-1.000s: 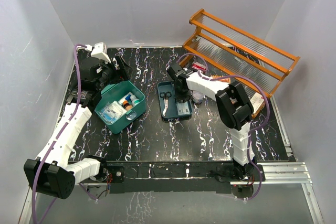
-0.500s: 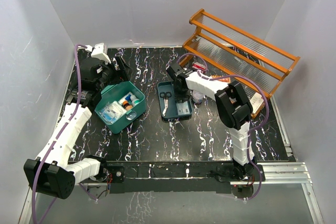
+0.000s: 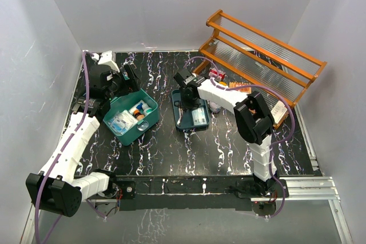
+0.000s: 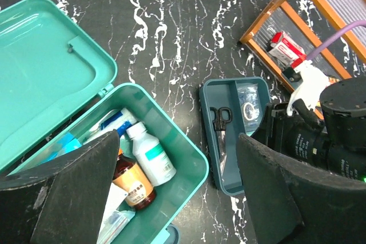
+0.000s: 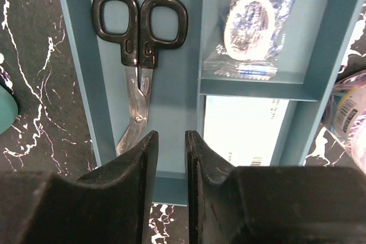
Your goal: Organize the medicine kit
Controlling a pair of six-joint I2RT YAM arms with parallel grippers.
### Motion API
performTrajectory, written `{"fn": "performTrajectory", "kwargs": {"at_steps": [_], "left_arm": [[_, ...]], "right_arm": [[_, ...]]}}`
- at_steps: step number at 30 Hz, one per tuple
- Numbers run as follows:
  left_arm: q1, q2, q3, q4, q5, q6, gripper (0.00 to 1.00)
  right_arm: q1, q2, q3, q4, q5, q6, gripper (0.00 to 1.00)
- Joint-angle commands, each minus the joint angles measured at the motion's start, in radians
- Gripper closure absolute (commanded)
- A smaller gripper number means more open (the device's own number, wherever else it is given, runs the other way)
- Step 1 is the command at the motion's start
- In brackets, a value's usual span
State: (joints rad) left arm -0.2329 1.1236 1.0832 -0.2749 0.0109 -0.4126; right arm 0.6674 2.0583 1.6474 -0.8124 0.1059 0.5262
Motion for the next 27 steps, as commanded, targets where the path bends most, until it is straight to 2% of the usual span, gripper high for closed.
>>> {"fn": "performTrajectory", "kwargs": {"at_steps": [1, 5, 9, 14, 20, 27], "left_arm": [[0.000, -0.017, 0.048, -0.073, -0.061, -0.002, 0.18], [0.000, -0.002, 0.057, -0.103, -0.067, -0.002, 0.18], [0.000, 0.011, 0.067, -0.113, -0.057, -0.003, 0.18], [0.000, 0.018, 0.070, -0.104, -0.046, -0.001, 0.18], [-0.001, 0.022, 0.069, -0.106, -0.047, -0.003, 0.18], [-0.001, 0.028, 0.067, -0.114, -0.032, -0.003, 0.17]], "right_arm": [[0.006, 0.008, 0.042, 0.000, 0.017, 0.014, 0.78], [0.009, 0.034, 0.048, -0.004, 0.047, 0.012, 0.83], [0.008, 0.037, 0.058, -0.013, 0.072, 0.011, 0.83], [0.008, -0.017, 0.048, 0.022, 0.051, 0.000, 0.80], [0.008, -0.076, -0.003, 0.056, 0.127, 0.026, 0.72], [0.009, -0.058, -0.019, 0.051, 0.162, 0.041, 0.72]]}}
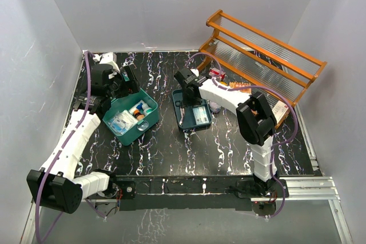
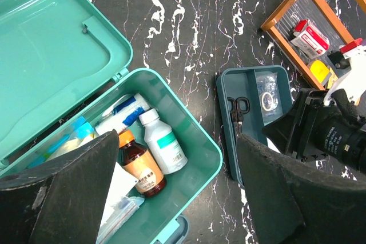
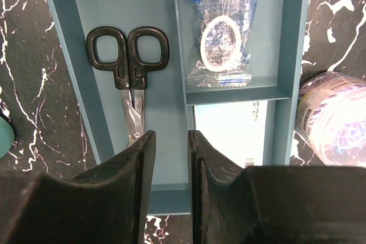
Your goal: Organize the medicine kit
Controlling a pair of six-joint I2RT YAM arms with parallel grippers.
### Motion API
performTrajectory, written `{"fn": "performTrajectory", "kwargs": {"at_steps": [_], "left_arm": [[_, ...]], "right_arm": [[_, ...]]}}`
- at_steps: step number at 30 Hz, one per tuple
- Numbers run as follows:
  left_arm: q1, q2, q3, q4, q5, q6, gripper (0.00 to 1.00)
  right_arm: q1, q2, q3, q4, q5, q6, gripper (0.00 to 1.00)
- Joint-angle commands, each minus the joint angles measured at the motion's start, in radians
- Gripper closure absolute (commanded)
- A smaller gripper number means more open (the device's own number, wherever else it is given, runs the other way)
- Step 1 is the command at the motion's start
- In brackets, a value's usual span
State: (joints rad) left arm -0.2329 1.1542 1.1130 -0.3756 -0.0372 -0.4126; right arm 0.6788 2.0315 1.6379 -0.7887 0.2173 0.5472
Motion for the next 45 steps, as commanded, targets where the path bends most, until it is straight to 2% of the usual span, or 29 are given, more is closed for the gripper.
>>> {"fn": "performTrajectory", "kwargs": {"at_steps": [1, 12, 26, 29, 33, 38, 45], "left_arm": [[-0.002, -0.004, 0.036, -0.016, 0.021, -0.003, 0.18], [-0.001, -0.016, -0.014, -0.080, 0.198, 0.000, 0.18], [-0.001, 0.058, -0.055, -0.220, 0.457, 0.048, 0.18], [-0.001, 0.066, -0.075, -0.252, 0.480, 0.049, 0.18], [-0.001, 0.075, -0.088, -0.316, 0.496, 0.043, 0.19], [0.000, 0.013, -0.115, -0.384, 0.477, 0.031, 0.18], [-0.001, -0.063, -0.191, -0.391, 0.517, -0.034, 0.17]], "right_arm": [[-0.003, -0.024, -0.009, 0.025, 0.047, 0.018, 0.72], [-0.003, 0.045, -0.001, 0.027, 0.023, -0.003, 0.81], [-0.003, 0.111, 0.017, 0.058, 0.054, -0.030, 0.93], [-0.004, 0.120, 0.024, 0.063, 0.065, -0.034, 1.00], [-0.003, 0.098, 0.046, 0.062, 0.077, -0.039, 1.00], [-0.003, 0.039, 0.057, 0.062, 0.075, -0.062, 1.00], [-0.003, -0.042, 0.062, 0.056, 0.047, -0.066, 1.00]]}}
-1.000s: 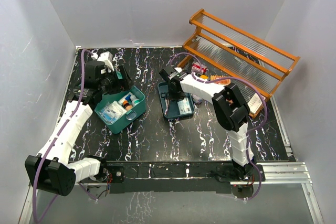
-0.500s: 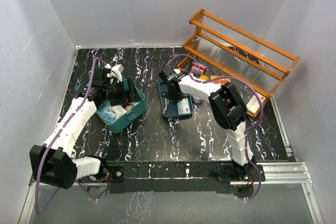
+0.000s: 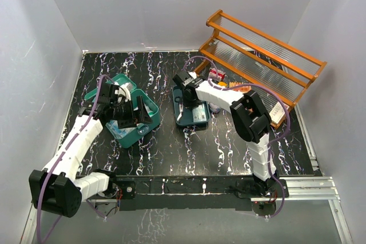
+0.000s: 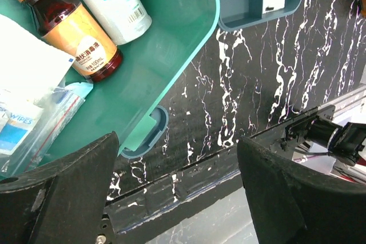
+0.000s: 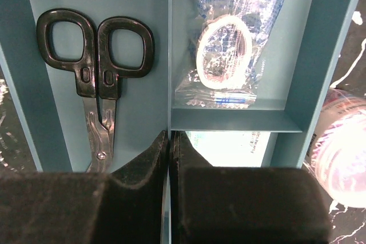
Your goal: Organize the medicine kit
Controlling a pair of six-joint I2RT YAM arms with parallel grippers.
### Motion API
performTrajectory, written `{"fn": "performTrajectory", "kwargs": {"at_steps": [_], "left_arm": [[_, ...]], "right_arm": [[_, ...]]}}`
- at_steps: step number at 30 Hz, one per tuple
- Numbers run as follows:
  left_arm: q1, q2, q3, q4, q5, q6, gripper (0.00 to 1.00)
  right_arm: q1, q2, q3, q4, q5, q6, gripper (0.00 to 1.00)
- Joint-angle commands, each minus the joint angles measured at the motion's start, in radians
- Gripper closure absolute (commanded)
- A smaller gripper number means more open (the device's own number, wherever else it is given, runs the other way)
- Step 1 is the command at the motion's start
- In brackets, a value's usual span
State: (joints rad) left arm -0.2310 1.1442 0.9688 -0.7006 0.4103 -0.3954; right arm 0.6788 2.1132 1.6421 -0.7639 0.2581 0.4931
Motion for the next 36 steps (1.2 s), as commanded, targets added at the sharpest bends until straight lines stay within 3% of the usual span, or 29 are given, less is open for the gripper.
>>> {"fn": "performTrajectory", "kwargs": {"at_steps": [1, 10, 21, 36], "left_arm": [[-0.003, -0.055, -0.056, -0.060, 0.079, -0.058, 0.18], [-0.003, -0.028, -0.093, 0.055, 0.162, -0.107, 0.22], [-0.014, 0.126, -0.064, 0.356, 0.269, -0.217, 0.26], [-0.081, 0.377, 0.145, 0.453, 0.086, -0.357, 0.33]], "right_arm": [[-0.003, -0.133, 0.063, 0.023, 0.007, -0.011, 1.00], [-0.003, -0.195, 0.136, -0.056, 0.020, 0.008, 1.00], [-0.013, -0.278, 0.140, -0.099, 0.084, 0.021, 1.00], [-0.046, -0.347, 0.133, -0.126, 0.140, 0.018, 1.00]]}}
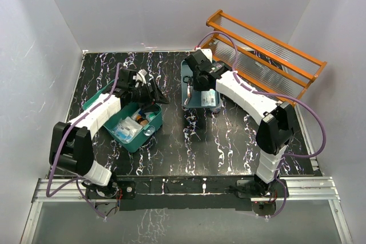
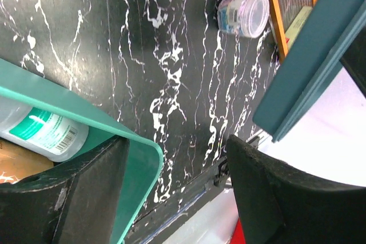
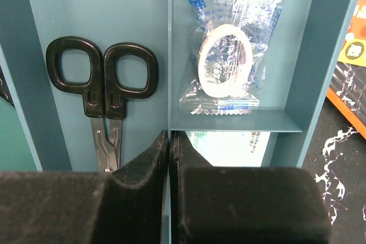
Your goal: Organize the medicine kit
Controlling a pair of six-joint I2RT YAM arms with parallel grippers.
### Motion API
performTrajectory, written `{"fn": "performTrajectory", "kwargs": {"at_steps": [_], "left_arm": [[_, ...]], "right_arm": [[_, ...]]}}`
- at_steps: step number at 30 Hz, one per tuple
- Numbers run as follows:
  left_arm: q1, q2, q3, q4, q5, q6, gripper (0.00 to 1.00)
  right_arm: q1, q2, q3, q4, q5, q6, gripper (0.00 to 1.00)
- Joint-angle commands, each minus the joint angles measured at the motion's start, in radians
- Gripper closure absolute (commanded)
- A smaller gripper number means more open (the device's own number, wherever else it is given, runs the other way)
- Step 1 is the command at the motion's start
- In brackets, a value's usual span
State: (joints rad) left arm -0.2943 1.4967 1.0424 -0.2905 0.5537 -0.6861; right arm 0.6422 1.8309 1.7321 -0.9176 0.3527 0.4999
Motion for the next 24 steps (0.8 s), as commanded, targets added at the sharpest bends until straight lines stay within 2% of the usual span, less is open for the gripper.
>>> {"fn": "performTrajectory", "kwargs": {"at_steps": [1, 10, 16, 21, 24], "left_arm": [[-0.021, 0.038, 0.086, 0.049, -0.073, -0.079, 0.34], [-0.025, 0.147, 0.191, 0.100, -0.230, -0.215, 0.33], [-0.025, 0.222, 0.295, 0.122, -0.252, -0.248, 0.30], [-0.025, 0.235, 0.365, 0.033, -0.236, -0.214, 0.30], [-0.023, 0.202, 0.400, -0.117, -0.242, -0.152, 0.28]], "right_arm": [[-0.012, -0.066, 0.042, 0.028, 0.046, 0.011, 1.00], [-0.014, -0.071, 0.039, 0.035, 0.027, 0.009, 1.00], [-0.014, -0.069, 0.043, 0.033, 0.017, 0.016, 1.00], [-0.014, -0.063, 0.054, 0.026, 0.000, 0.025, 1.00], [-0.014, -0.062, 0.064, 0.025, -0.006, 0.028, 1.00]]}}
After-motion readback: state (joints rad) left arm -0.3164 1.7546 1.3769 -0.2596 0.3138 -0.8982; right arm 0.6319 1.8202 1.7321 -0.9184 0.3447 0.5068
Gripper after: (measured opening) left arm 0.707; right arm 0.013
